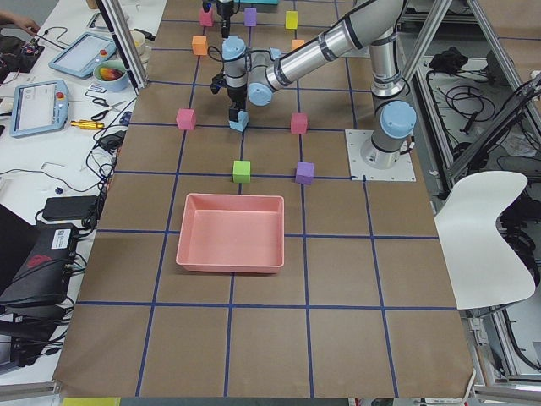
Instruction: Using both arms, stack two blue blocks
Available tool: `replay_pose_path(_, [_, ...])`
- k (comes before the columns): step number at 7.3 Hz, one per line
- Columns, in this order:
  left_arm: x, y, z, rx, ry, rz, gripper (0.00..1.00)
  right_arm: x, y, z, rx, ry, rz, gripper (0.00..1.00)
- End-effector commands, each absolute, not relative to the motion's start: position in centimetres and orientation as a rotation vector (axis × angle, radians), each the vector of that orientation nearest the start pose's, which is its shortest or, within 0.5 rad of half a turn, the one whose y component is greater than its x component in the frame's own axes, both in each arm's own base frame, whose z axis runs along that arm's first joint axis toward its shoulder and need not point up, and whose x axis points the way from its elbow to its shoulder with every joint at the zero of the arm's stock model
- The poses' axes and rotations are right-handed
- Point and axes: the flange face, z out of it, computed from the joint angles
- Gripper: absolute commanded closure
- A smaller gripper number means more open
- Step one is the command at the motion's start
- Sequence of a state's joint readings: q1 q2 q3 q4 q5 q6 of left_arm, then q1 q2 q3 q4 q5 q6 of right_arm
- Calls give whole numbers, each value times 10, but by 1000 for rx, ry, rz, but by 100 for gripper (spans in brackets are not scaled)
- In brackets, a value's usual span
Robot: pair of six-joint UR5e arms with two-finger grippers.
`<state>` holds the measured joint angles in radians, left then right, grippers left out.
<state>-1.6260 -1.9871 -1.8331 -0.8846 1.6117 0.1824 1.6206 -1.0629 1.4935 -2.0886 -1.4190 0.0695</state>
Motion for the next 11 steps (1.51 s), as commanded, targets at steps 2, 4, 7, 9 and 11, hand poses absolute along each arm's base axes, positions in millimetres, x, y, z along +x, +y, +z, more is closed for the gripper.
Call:
replay_pose_path(2, [-162, -573, 216, 360, 3080, -39, 0, 311, -742, 272, 103, 2947, -191, 70])
replay_pose_path(4, [-162, -570, 215, 365, 3082, -32, 0, 338, -753, 241, 83, 2986, -190, 69])
replay_pose_path(7, [-162, -564, 207, 371, 3088, 12, 0, 339, -756, 223, 85, 2995, -177, 55])
replay_pose_path(9, [-162, -558, 198, 386, 3082, 44, 0, 339, -759, 225, 105, 2992, -192, 50])
replay_pose_path(11, [-160, -556, 201, 472, 3066, 42, 38, 339, -766, 227, 136, 2998, -221, 51])
